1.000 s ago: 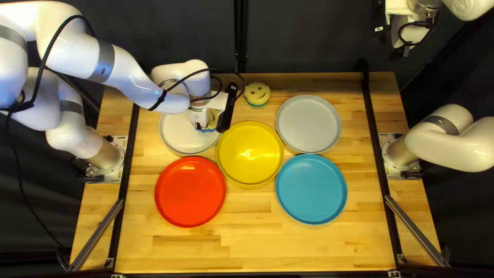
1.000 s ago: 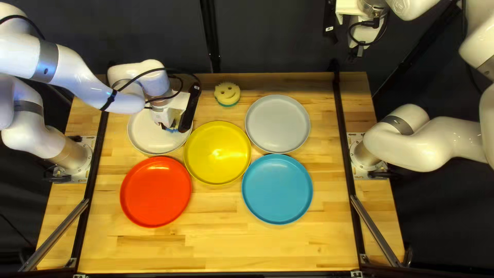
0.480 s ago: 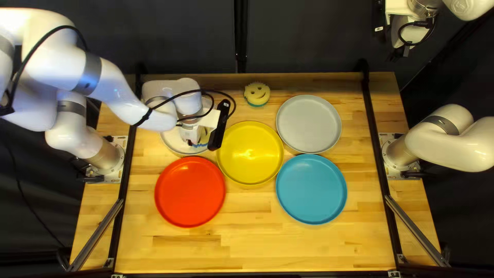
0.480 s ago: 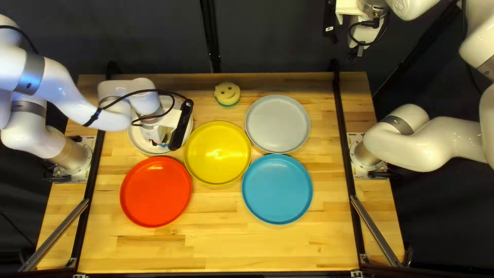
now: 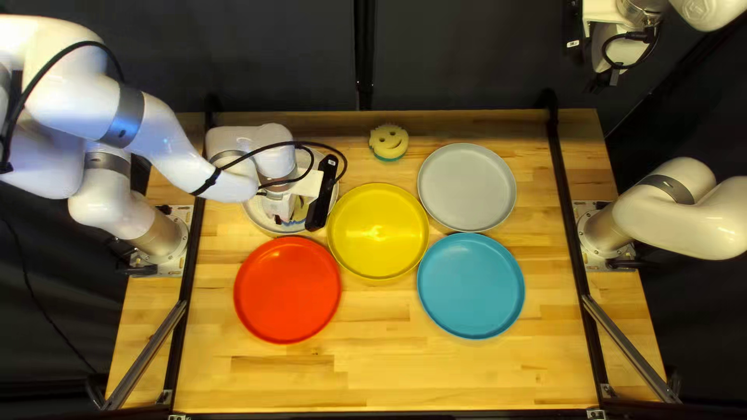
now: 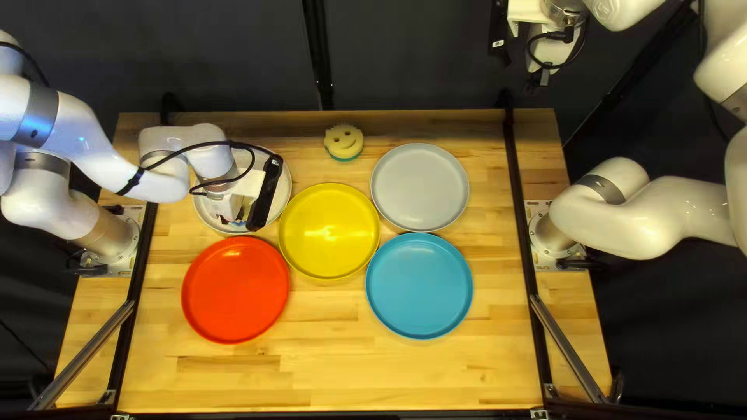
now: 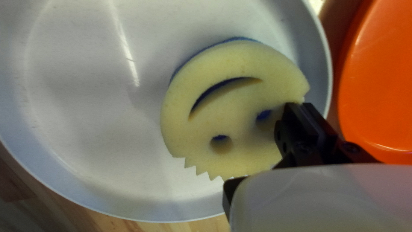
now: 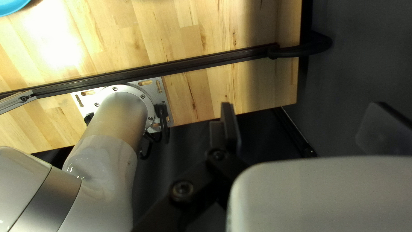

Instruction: Pick up sponge and scrub the plate

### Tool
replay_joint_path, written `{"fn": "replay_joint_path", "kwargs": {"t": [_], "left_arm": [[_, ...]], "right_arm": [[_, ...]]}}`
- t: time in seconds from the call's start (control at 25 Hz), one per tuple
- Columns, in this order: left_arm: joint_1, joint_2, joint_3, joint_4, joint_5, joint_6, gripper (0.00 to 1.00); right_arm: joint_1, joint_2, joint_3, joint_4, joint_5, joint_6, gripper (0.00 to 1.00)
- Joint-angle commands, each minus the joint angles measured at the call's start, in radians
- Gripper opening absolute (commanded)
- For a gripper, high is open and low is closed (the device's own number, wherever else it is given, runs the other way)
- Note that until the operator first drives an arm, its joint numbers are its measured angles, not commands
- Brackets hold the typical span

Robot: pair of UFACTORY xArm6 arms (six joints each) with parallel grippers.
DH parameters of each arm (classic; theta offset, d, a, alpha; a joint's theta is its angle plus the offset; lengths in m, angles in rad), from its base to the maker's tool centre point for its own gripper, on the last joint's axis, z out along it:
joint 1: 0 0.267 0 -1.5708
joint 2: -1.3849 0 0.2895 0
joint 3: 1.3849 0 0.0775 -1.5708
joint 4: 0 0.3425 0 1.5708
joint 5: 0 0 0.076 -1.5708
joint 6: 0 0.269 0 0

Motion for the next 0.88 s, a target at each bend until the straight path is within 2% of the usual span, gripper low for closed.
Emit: {"fn": "replay_joint_path", "kwargs": {"t": [0.04, 0.24, 0.48, 0.6, 0.88], "left_arm": [[0.060, 0.020, -0.054, 0.021, 0.040, 0.044, 0.00], [0.128, 0.067, -0.101, 0.031, 0.049, 0.105, 0.00], [0.155, 0.071, -0.096, 0.026, 0.057, 0.135, 0.00], [0.120, 0.031, -0.069, 0.012, 0.071, 0.108, 0.00], [-0.039, -0.059, 0.009, -0.031, 0.080, -0.046, 0.00]], "right_arm": [[0.000, 0.000, 0.000, 0.000, 0.000, 0.000, 1.00], [0.000, 0.000, 0.000, 0.000, 0.000, 0.000, 1.00], [0.000, 0.000, 0.000, 0.000, 0.000, 0.000, 1.00], [0.000, 0.000, 0.000, 0.000, 0.000, 0.000, 1.00], [0.000, 0.000, 0.000, 0.000, 0.000, 0.000, 1.00]]}}
